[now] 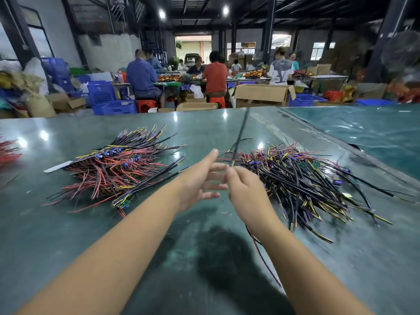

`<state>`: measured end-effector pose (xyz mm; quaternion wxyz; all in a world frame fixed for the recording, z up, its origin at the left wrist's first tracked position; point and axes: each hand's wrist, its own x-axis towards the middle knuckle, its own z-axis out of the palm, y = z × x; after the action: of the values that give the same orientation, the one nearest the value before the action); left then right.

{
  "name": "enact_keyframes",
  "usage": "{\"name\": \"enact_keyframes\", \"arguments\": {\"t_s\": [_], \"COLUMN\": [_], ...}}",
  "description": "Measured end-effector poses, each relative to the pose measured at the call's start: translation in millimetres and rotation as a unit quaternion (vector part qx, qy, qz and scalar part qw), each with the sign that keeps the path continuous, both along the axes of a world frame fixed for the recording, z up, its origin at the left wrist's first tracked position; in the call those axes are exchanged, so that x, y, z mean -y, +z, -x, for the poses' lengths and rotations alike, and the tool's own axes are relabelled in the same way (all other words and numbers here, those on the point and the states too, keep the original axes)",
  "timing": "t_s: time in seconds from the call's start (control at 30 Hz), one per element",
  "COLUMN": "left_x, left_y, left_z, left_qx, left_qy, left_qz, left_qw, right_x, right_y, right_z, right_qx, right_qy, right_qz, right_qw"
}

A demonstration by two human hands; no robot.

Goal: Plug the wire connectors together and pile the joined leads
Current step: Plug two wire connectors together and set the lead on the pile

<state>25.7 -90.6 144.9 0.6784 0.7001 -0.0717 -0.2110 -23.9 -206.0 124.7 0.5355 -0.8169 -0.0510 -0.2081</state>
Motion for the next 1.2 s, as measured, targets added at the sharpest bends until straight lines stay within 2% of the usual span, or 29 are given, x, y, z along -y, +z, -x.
{"name": "enact_keyframes", "arguments": {"t_s": [0.07,0.13,0.2,0.27,0.43,0.5,0.6,0.67,0.73,0.8,0.87,0.9,0.93,1.0,1.1,1.2], "left_x": [-18.3,-31.7,-38.6,-44.0,-48.5,-50.3,-51.6,-53.8,-57.7,-60.4,-59.3,-57.2,-55.1,-51.7,-49.7,-49.8], "left_y": [-11.2,-20.8,-28.5,-35.5,-48.0,-48.5,-48.8,-50.5,-51.4,-49.9,-48.8,-48.1,-48.5,-50.8,-53.6,-55.7], "left_z": [17.6,34.0,41.1,42.6,40.7,39.5,37.5,36.8,35.6,37.1,41.2,43.2,44.9,47.3,50.2,52.9], "left_qx": [0.054,0.116,0.142,0.143,0.123,0.126,0.161,0.208,0.269,0.337,0.402,0.424,0.433,0.432,0.436,0.423], "left_qy": [0.020,0.042,0.090,0.155,0.256,0.282,0.324,0.351,0.371,0.361,0.342,0.324,0.302,0.264,0.216,0.135], "left_qz": [0.040,0.054,0.079,0.091,0.096,0.124,0.128,0.075,-0.031,-0.156,-0.216,-0.228,-0.239,-0.250,-0.250,-0.256], "left_qw": [0.998,0.991,0.983,0.973,0.954,0.943,0.924,0.910,0.888,0.856,0.821,0.815,0.815,0.825,0.837,0.859], "right_x": [-6.7,-13.7,-20.3,-25.1,-15.6,-11.7,-11.7,-14.1,-20.0,-29.1,-39.2,-43.7,-47.2,-51.1,-50.9,-45.9], "right_y": [-4.2,-8.8,-10.9,-13.7,-18.7,-19.6,-20.8,-19.5,-18.1,-18.6,-17.3,-16.7,-15.8,-16.0,-17.6,-19.4], "right_z": [3.5,7.1,10.8,13.1,9.1,8.4,6.9,6.5,9.5,12.8,16.8,17.7,18.4,17.4,10.9,6.2], "right_qx": [-0.011,0.003,0.002,0.005,-0.039,-0.063,-0.036,-0.009,-0.003,-0.050,-0.146,-0.192,-0.223,-0.246,-0.263,-0.274], "right_qy": [0.026,0.059,0.067,0.047,0.058,0.062,-0.007,-0.006,0.045,0.099,0.171,0.209,0.236,0.240,0.174,0.151], "right_qz": [0.131,0.253,0.344,0.359,0.277,0.317,0.360,0.324,0.292,0.234,0.095,0.001,-0.081,-0.187,-0.261,-0.338], "right_qw": [0.991,0.966,0.937,0.932,0.958,0.944,0.932,0.946,0.955,0.966,0.970,0.959,0.942,0.920,0.912,0.888]}}
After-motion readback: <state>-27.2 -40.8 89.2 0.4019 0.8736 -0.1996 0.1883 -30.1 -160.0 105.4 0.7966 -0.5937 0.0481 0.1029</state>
